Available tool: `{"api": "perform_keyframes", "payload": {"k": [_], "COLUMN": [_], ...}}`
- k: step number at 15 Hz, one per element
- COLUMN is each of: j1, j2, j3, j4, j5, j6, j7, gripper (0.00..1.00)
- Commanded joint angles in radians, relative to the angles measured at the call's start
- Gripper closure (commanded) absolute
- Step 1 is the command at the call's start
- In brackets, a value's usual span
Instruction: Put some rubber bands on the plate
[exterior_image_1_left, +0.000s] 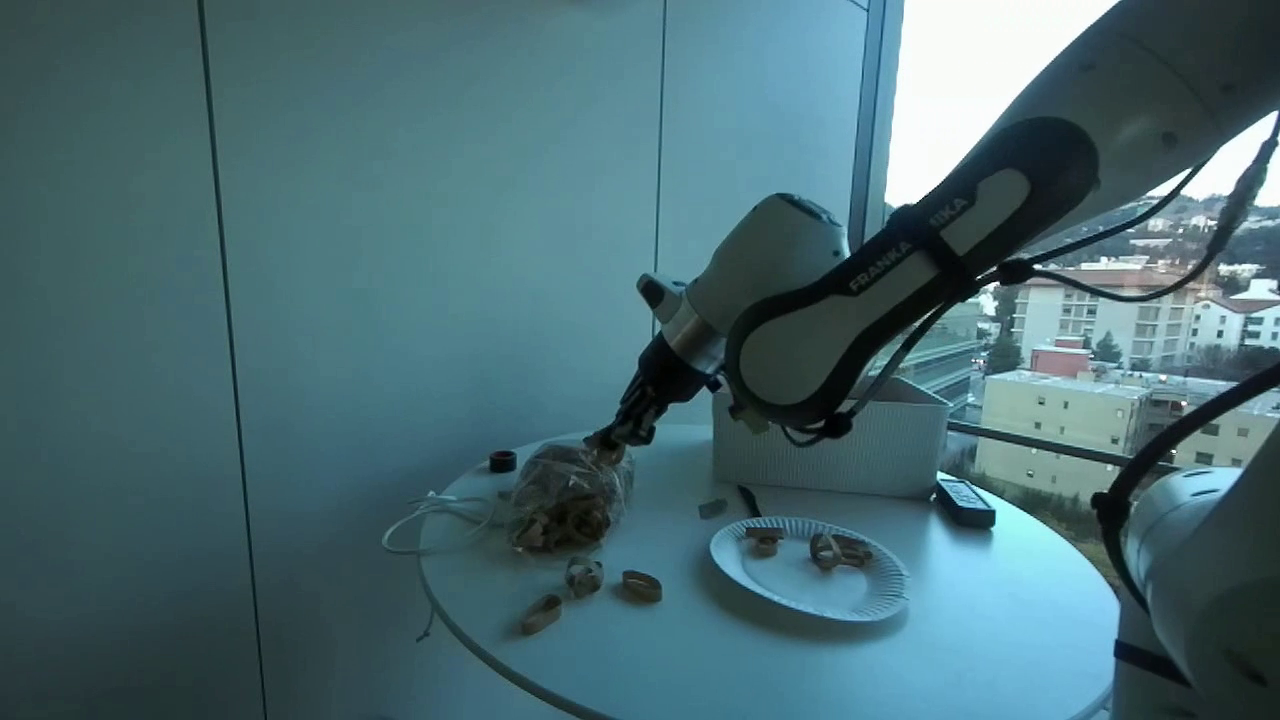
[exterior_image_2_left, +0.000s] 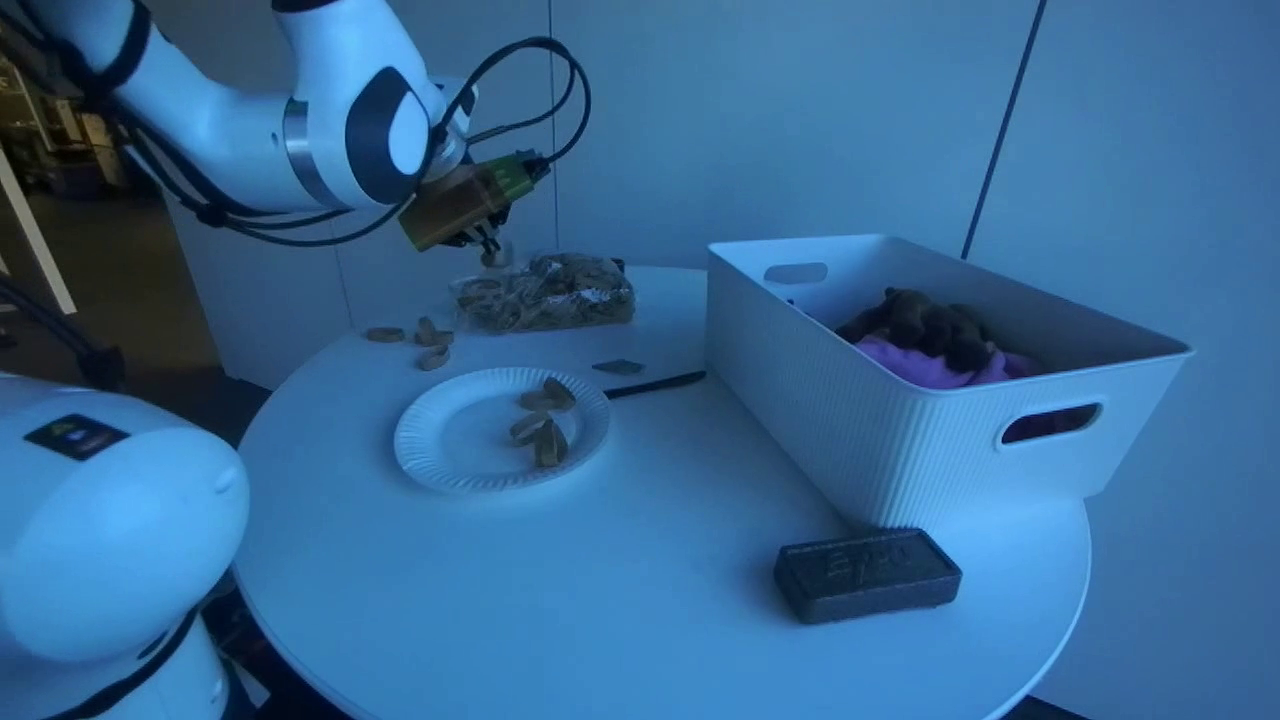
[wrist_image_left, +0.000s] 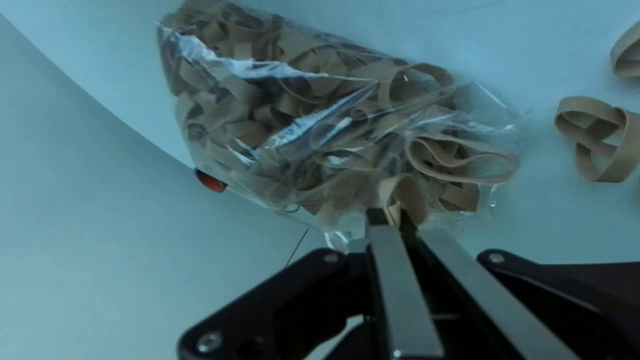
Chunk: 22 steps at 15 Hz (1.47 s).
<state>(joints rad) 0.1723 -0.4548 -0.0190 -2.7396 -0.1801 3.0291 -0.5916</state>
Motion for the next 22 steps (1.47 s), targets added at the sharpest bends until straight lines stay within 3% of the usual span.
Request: {"api": "perform_keyframes", "payload": {"k": [1,4,9,13,22], "j1": [0.03,-0.009,-0.107,-0.127,-0.162], "j2": [-0.21,-0.349,-0.415,-0.371,-0.215], "j3": [-0.063,-0.078,-0.106,-0.155,-0.208], "j4": [-0.024,-0.03,0.0,-0.007,-0.034], "j5": [0.009,0.019,-0.003,0.016,0.026], "j6": [-0.214,-0.427,-0.718,-0.799,-0.8], "j7": [0.017,0.043,0.108,0.105,0.131], "gripper": [0.25,0.25,0.25,0.25,0.25]}}
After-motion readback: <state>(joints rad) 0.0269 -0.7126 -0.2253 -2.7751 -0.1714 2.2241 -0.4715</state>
